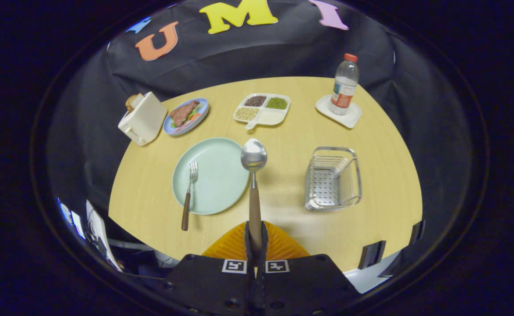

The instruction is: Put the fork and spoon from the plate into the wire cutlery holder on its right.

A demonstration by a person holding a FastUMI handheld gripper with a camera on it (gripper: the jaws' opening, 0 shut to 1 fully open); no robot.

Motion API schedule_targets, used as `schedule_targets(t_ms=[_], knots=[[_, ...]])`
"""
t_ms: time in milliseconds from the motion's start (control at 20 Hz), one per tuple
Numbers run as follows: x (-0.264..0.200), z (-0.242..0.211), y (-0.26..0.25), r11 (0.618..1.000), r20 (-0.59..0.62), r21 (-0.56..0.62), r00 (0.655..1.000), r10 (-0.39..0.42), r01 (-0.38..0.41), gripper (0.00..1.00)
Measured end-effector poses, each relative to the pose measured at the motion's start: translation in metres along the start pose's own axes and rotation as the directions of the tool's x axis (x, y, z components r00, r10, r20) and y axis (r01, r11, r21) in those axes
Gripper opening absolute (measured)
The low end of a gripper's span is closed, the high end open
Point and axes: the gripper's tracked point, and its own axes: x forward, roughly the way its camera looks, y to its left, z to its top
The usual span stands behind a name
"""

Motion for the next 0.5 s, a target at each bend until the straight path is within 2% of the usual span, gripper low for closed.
schedule_targets(t_ms=[250,500], knots=[[-0.033,-0.008,-0.062,0.996,-0.021,0.068,0.998,-0.060,0.061,0.01],[-0.030,-0.028,-0.081,0.990,-0.112,0.123,0.992,-0.054,0.068,0.01]])
